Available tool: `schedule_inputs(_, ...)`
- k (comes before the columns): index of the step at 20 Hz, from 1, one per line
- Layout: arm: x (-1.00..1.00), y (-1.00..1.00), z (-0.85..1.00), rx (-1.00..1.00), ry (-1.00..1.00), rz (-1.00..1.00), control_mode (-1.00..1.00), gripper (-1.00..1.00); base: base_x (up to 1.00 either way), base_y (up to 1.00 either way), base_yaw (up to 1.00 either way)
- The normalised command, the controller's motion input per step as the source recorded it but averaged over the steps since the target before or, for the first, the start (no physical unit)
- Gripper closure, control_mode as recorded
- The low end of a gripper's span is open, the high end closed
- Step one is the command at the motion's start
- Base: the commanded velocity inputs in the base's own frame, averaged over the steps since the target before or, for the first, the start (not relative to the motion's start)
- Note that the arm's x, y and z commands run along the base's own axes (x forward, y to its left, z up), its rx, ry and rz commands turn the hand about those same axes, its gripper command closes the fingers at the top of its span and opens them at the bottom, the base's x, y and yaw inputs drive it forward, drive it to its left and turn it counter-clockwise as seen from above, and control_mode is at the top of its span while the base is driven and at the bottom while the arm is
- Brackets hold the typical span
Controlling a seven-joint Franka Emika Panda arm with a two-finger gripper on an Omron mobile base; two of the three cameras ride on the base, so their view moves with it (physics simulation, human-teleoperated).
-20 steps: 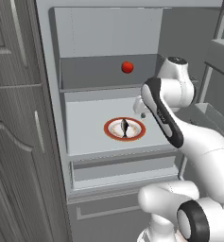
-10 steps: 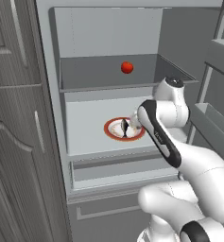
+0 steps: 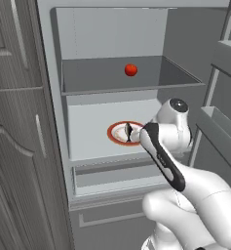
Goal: Retrieve the fish from the fridge and place it on the cutting board.
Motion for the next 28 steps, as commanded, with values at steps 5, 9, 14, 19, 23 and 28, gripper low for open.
schedule_inputs(5, 0.14, 0.1, -0.13, 0.0, 0.0, 0.0, -1.0, -1.0, 0.0, 0.0, 0.0)
schedule_inputs(9, 0.24, 0.11, 0.0, 0.0, 0.06, 0.0, -1.0, -1.0, 0.0, 0.0, 0.0)
schedule_inputs(14, 0.4, 0.04, 0.0, 0.0, 0.07, 0.0, -1.0, -1.0, 0.0, 0.0, 0.0)
schedule_inputs(19, 0.47, 0.0, 0.0, 0.0, 0.05, -0.01, -1.0, -1.0, 0.0, 0.0, 0.0)
schedule_inputs(23, 0.48, 0.04, -0.02, 0.0, 0.05, -0.03, -1.0, -1.0, 0.0, 0.0, 0.0)
schedule_inputs(28, 0.42, 0.03, -0.2, 0.0, 0.02, -0.04, -1.0, -1.0, 0.0, 0.0, 0.0)
